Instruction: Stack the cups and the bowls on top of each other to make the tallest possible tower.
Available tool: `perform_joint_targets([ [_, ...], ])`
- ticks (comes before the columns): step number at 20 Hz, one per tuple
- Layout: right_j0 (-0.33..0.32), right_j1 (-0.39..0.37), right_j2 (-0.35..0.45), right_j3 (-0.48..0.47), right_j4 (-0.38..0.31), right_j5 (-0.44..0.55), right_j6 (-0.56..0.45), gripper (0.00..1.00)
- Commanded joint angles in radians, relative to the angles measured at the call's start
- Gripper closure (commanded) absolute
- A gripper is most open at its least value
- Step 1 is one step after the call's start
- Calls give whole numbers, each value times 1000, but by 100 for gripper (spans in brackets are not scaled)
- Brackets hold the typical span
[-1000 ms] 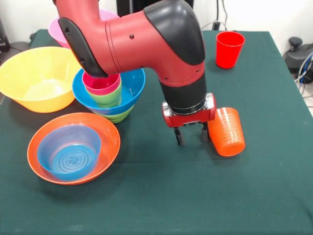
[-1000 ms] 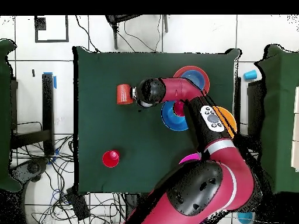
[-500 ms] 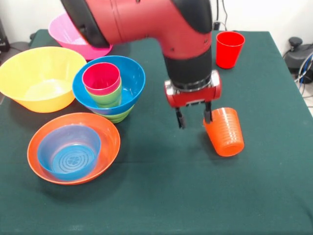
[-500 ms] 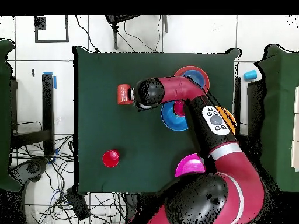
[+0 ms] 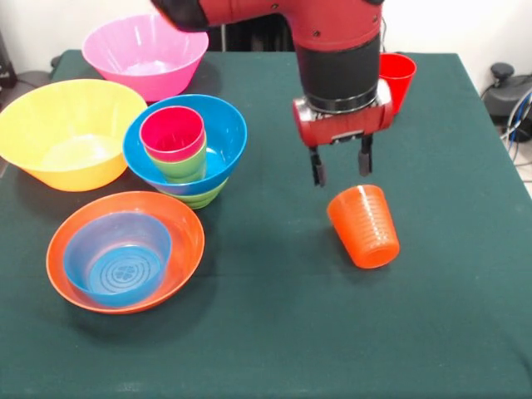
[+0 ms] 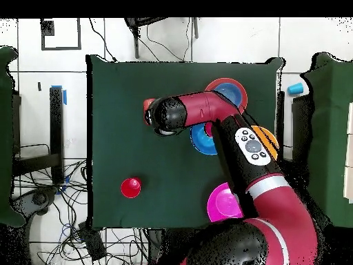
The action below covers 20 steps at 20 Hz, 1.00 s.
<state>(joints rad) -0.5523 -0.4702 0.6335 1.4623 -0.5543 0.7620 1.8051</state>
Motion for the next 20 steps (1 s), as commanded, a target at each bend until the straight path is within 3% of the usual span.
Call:
perform_joint_targets([
  [1, 37, -8, -40, 101, -55, 141, -173, 0],
  [9, 42, -35, -48, 180, -53, 141, -129, 0],
  [15, 37, -123, -39, 309, -38, 119, -79, 0],
  [20, 41, -200, -32, 418, -51, 19, -16, 0],
])
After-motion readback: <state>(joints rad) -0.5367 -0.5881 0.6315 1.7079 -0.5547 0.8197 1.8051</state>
